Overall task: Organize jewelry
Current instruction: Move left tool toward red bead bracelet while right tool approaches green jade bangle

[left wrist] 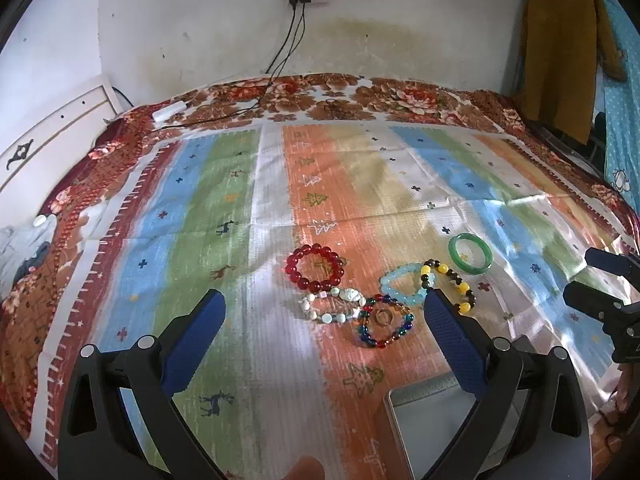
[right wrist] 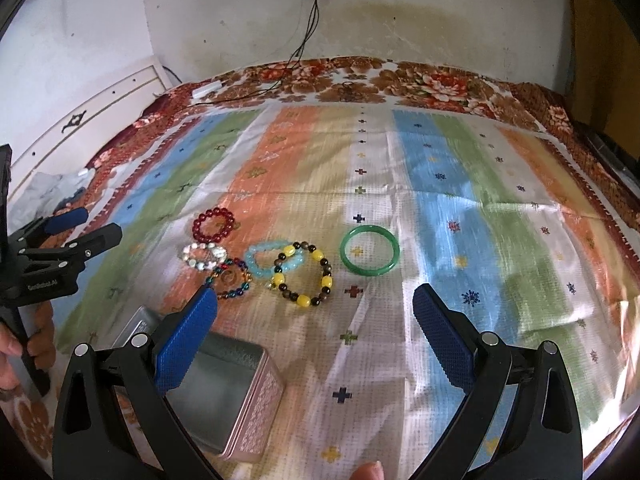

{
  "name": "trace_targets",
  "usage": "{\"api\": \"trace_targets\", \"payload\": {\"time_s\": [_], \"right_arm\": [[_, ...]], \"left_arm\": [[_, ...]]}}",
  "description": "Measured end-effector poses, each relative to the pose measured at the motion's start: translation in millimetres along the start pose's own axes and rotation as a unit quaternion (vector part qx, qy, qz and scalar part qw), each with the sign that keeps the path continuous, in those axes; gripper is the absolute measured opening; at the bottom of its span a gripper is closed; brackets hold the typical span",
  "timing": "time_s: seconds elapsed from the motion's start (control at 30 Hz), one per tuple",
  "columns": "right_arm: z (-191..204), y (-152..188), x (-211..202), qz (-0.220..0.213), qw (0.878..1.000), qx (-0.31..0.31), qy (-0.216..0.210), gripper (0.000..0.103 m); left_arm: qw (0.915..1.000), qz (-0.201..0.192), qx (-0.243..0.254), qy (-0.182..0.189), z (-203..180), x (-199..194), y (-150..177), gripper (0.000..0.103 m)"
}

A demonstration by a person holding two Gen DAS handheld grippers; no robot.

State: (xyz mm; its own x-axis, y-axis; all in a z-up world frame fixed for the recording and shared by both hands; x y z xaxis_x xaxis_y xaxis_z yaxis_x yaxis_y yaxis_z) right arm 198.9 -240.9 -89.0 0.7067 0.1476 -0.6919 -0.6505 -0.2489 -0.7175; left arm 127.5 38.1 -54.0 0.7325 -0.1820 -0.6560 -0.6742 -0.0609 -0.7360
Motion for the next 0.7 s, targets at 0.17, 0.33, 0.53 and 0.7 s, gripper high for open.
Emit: {"api": "trace_targets", "payload": {"time_s": [0.17, 0.33, 0.53, 0.7], "right_arm": [[4.7, -8.5, 13.9, 0.000, 1.000, -0.018, 0.013, 0.099], [5.3, -16.0, 32.7, 0.012, 1.000, -0.025, 0.013, 0.099], [-1.3, -23.3, 51.9, 0.039, 0.999, -0.010, 0.002, 0.099], [-6.0, -24.8, 63.3, 0.056, 0.998, 0.000, 0.000, 0.099]], "left_arm": [[0.9999, 0.009, -0.006, -0.004, 7.7, 15.3, -7.3, 0.097], [0.9996, 0.020, -0.019, 0.003, 19.5, 32.3, -13.5, 0.097], [0.9990, 0.041, -0.017, -0.002, 28.7, 52.6, -17.0, 0.097], [0.9981, 0.051, -0.033, -0.008, 40.1, 65.8, -22.0, 0.097]]}}
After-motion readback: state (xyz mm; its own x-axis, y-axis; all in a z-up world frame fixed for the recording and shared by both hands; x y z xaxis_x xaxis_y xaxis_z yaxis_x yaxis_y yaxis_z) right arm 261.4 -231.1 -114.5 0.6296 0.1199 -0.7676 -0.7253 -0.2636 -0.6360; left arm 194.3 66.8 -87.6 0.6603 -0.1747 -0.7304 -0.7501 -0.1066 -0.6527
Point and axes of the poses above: each gripper's, at about its wrist camera, not at the fingertips, and x roughly the way its jaws point, z to its left, y to its underside, the point moved 1 cm from there along x, roughly the way its jaws point, and after that the axes turned 13 degrees about y, right-handed, at the moved point
